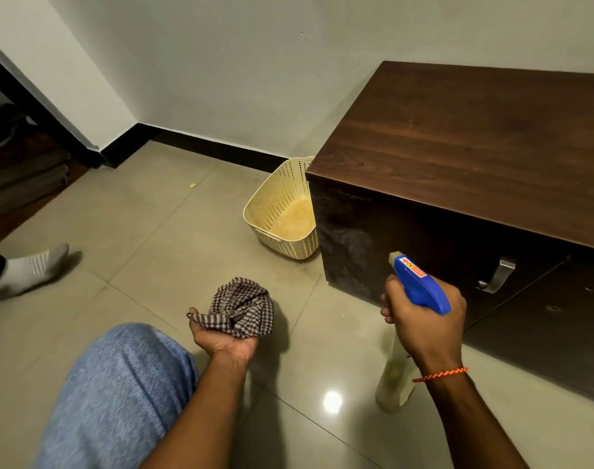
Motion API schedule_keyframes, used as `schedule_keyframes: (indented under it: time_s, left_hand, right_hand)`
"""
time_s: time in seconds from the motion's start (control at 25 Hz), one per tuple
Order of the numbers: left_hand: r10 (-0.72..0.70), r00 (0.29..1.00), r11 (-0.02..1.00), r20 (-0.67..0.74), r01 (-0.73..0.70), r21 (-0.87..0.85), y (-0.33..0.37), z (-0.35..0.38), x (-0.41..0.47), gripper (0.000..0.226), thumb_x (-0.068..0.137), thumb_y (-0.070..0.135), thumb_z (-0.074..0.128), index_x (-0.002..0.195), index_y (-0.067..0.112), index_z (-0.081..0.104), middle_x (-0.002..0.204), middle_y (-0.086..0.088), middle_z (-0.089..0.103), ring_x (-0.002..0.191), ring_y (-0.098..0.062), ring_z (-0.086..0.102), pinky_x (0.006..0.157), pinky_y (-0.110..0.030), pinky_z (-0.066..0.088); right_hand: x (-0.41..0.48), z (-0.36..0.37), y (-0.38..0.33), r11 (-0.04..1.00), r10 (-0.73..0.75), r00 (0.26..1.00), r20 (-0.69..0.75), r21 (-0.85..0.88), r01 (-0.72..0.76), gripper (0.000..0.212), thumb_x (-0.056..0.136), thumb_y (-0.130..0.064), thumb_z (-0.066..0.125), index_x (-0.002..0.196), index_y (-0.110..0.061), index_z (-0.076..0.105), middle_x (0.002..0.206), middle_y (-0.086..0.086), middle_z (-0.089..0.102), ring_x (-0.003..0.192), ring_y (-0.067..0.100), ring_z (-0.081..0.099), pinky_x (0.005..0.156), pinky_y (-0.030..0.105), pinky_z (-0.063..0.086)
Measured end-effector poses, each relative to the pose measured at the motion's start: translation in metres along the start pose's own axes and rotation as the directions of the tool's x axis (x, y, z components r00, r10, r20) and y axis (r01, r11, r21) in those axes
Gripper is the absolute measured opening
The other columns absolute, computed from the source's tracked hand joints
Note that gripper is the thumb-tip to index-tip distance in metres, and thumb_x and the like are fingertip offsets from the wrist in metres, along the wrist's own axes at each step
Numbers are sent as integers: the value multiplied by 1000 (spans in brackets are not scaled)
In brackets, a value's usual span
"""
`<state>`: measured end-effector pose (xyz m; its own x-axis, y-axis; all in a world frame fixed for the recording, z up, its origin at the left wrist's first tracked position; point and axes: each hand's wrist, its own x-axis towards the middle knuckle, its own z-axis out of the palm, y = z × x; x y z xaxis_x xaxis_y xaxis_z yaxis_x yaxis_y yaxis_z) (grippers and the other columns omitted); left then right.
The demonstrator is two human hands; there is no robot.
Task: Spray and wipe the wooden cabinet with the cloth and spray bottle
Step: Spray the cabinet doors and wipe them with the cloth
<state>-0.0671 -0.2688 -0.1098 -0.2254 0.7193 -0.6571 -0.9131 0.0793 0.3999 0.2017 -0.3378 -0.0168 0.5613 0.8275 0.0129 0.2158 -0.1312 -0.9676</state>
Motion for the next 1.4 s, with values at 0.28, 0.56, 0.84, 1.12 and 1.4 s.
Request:
schedule_keyframes:
  time_s: [0.28,0.56,0.84,1.12,1.4]
  left_hand:
    - [-24,1000,998,-5,24,58,-14,7,-3,60,95,58,43,130,13,62,125,-21,64,116,-42,59,97,-60,49]
    - [-93,995,990,33,89,107,-29,0,13,56,98,43,43,139,9,59,143,-23,57,134,-42,51,114,-62,36]
    - [-98,995,988,22,94,120,-42,-4,20,52,100,39,42,137,8,61,142,-22,58,134,-41,52,115,-60,36]
    - [-118,993,967,4,114,228,-88,-7,18,42,102,43,41,105,14,71,102,-12,71,93,-29,62,109,-50,39]
    - [-118,993,921,14,104,374,-184,42,24,33,101,18,30,121,12,55,107,-12,61,91,-22,57,77,-31,47]
  right_hand:
    - [-5,-4,30,968,233,971,46,-112,-226,16,86,-14,67,75,-3,64,69,22,67,56,29,67,52,28,56]
    - [-13,-6,60,916,381,924,10,-136,-377,17,86,-16,70,86,0,63,78,25,68,60,33,68,51,26,53]
    - [-21,-9,77,900,417,909,-14,-135,-414,21,86,-16,71,91,3,63,77,23,68,57,29,66,46,19,47]
    - [-30,-21,72,955,294,944,147,-22,-294,11,90,-13,69,88,-3,68,72,13,71,55,28,67,52,28,58]
    - [-32,-50,67,990,138,971,197,8,-142,13,89,-15,68,85,-2,69,63,8,70,51,18,67,50,22,56]
